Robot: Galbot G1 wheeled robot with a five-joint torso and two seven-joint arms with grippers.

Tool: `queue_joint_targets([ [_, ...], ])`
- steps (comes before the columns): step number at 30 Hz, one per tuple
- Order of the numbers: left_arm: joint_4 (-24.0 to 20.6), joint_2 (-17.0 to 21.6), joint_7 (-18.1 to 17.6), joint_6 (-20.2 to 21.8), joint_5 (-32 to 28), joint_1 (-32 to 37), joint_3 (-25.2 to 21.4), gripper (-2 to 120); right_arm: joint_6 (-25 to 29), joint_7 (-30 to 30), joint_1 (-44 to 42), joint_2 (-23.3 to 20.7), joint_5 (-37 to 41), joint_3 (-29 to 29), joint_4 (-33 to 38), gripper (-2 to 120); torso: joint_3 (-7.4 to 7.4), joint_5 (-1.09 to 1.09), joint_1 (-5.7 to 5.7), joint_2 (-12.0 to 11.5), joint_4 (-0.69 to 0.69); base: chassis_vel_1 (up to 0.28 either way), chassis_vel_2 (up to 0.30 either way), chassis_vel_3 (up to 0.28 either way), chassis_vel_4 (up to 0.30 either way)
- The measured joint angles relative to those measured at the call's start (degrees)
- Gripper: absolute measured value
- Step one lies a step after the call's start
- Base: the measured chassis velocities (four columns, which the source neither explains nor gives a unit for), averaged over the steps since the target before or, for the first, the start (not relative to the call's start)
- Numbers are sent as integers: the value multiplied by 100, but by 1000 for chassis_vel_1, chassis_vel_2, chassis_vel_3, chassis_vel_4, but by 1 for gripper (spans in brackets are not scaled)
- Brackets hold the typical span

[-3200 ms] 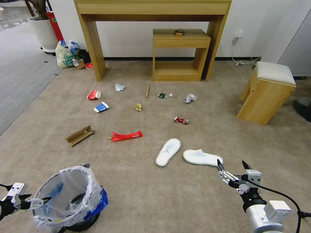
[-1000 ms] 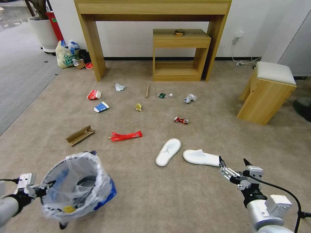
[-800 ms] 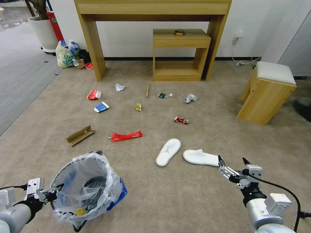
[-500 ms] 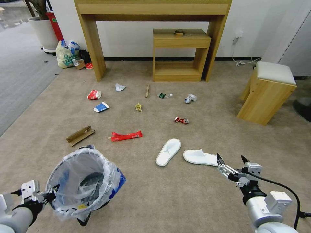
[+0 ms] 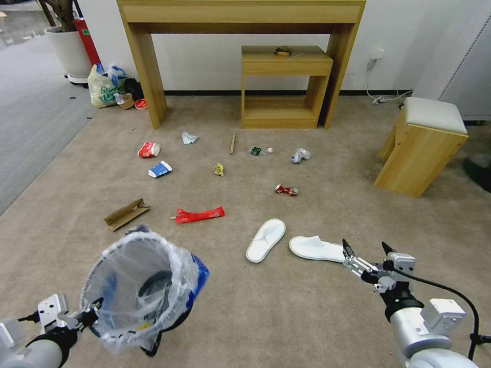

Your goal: Pick up the trash bin and place the garbage on the floor into it.

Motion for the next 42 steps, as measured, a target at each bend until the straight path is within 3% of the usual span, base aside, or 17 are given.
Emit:
queue_joint_targets([
  [14,11,-65,252,0,164,-69,7,0,11,-15,-9,58,-115,5,26,100,0,0,0,0,-1,-10,9,9,-10],
  [31,117,36,395,2,224,-71,-26,0,63,18,-46,83,-306,-48,-112,100,2,0,0,0,-1,-157,167,171,-162],
  [42,162,6,420,2,213,-81,-26,0,-151,-388,312,-573,-239,193,-950,100,0,0,0,0,-1,-25,30,30,-26],
])
